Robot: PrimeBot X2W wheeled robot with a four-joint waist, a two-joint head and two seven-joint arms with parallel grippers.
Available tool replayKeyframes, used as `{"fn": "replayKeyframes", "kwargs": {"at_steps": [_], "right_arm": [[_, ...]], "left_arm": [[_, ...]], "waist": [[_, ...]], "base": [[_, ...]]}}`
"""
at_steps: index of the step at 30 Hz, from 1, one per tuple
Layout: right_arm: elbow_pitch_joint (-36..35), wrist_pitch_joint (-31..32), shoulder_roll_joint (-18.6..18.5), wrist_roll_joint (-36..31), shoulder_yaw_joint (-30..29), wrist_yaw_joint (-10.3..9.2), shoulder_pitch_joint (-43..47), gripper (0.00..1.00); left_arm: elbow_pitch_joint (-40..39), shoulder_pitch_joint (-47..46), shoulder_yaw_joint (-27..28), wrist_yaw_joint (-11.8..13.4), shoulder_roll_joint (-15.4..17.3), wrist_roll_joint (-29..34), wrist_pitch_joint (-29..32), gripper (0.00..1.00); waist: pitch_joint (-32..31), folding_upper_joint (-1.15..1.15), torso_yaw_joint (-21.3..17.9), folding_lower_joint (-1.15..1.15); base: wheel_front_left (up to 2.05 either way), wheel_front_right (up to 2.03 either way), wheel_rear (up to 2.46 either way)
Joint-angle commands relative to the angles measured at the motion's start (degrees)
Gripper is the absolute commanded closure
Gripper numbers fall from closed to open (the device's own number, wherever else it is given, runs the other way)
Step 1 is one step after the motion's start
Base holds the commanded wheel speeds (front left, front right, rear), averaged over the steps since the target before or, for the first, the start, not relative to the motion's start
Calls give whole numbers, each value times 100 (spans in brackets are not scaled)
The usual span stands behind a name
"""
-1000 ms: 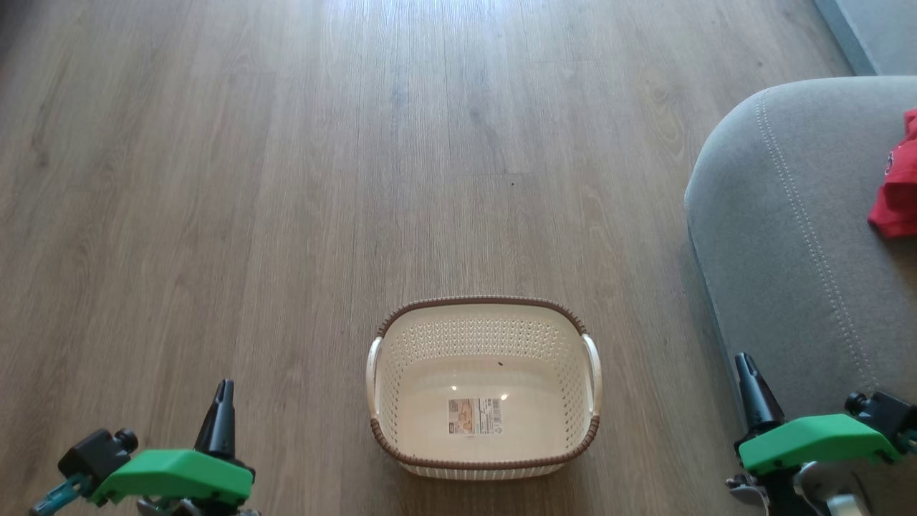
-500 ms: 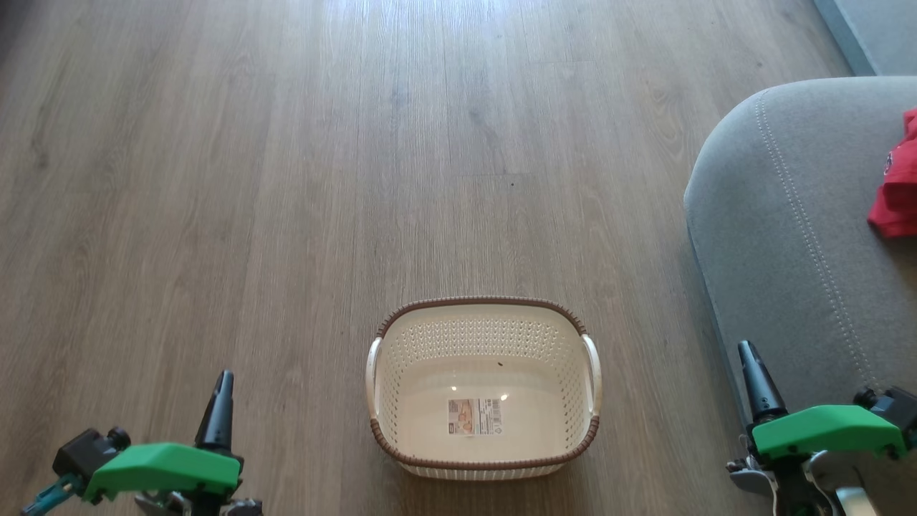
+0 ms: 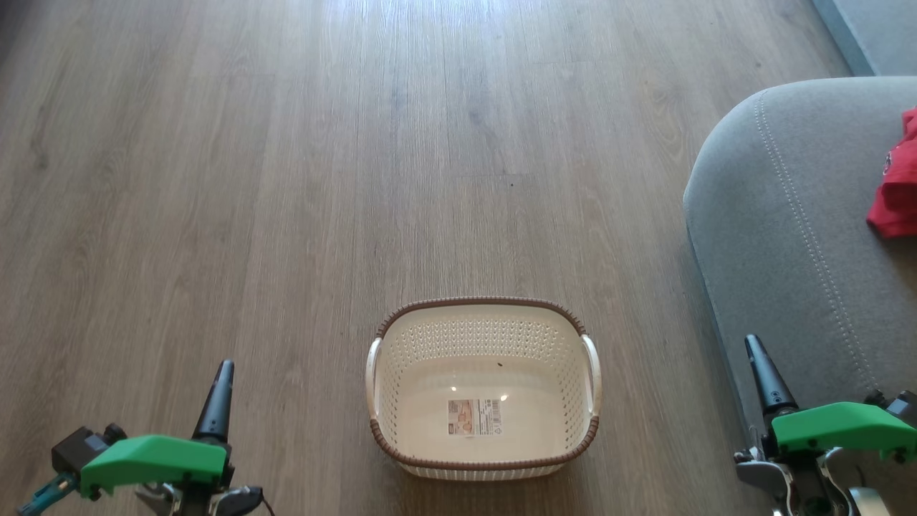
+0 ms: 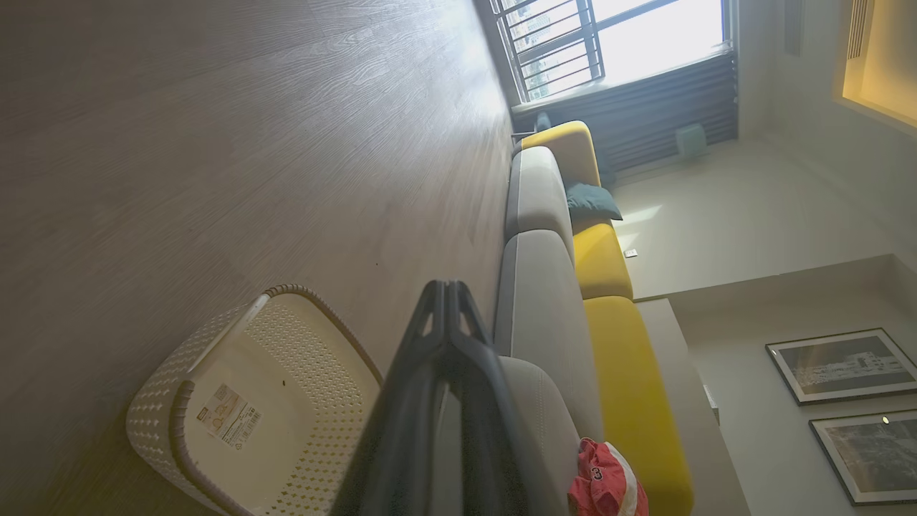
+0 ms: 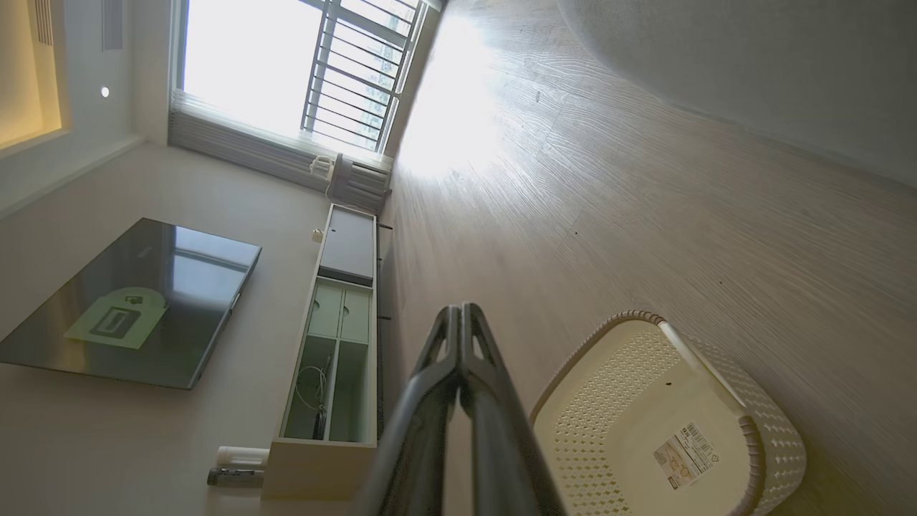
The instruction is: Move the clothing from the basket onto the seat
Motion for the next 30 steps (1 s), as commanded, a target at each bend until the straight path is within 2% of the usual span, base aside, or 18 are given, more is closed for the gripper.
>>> {"fn": "replayKeyframes", "kwargs": {"at_steps": [1, 30], "right_arm": [[-248, 59, 5, 178, 57, 1, -328, 100], [-505, 529, 93, 1958, -146, 0, -429, 100]], "left_arm": [[-231, -333, 167, -67, 68, -185, 46, 100], [-324, -549, 268, -149, 84, -2041, 518, 100]], "waist": [[0, 0, 0, 0], [-12, 0, -10, 0]], "base": [[0, 0, 0], [0, 0, 0]]}}
